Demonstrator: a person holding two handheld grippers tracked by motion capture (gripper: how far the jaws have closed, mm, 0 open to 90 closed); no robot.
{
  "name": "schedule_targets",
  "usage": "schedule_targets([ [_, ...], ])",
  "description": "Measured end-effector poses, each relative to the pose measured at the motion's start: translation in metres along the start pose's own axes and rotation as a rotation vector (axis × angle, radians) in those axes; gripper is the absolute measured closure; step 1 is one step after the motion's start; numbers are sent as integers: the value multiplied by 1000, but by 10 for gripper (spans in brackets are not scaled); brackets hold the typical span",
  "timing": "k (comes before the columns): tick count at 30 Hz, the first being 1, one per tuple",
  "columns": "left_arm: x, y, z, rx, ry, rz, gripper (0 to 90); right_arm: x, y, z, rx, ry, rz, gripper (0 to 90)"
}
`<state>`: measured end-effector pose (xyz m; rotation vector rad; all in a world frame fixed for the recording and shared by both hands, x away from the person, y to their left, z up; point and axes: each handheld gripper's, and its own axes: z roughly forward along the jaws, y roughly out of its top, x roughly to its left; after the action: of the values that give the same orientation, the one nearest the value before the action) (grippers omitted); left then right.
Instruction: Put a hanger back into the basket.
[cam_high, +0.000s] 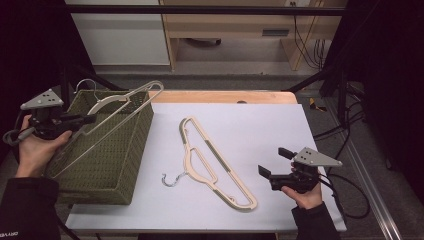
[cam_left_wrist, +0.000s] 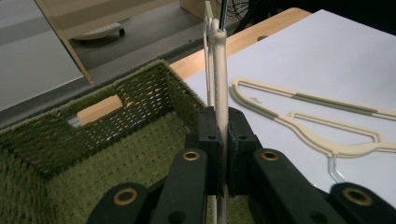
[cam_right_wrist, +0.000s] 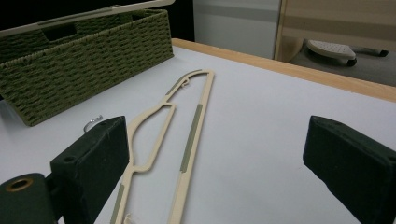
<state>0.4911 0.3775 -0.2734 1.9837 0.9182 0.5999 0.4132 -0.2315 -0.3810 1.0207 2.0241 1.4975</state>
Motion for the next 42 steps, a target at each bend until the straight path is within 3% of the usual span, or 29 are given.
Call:
schedule_targets([
  [12,31,-26,-5,12,43,-51,863,-2,-2,0,8,2,4,75],
  [17,37,-34,-6,15,50,-63,863,-2,-2,1,8,-1,5,75],
  [20,41,-42,-2,46,63,-78,863,-1,-2,1,12,1,3,75],
  [26,43,-56,8,60,61,-113,862,-1,-3,3,17,4,1,75],
  [30,43,-71,25,108,49,-145,863,-1,-3,4,21,4,-8,75],
  [42,42,-90,45,139,63,-177,858,0,-4,5,28,9,-9,75],
])
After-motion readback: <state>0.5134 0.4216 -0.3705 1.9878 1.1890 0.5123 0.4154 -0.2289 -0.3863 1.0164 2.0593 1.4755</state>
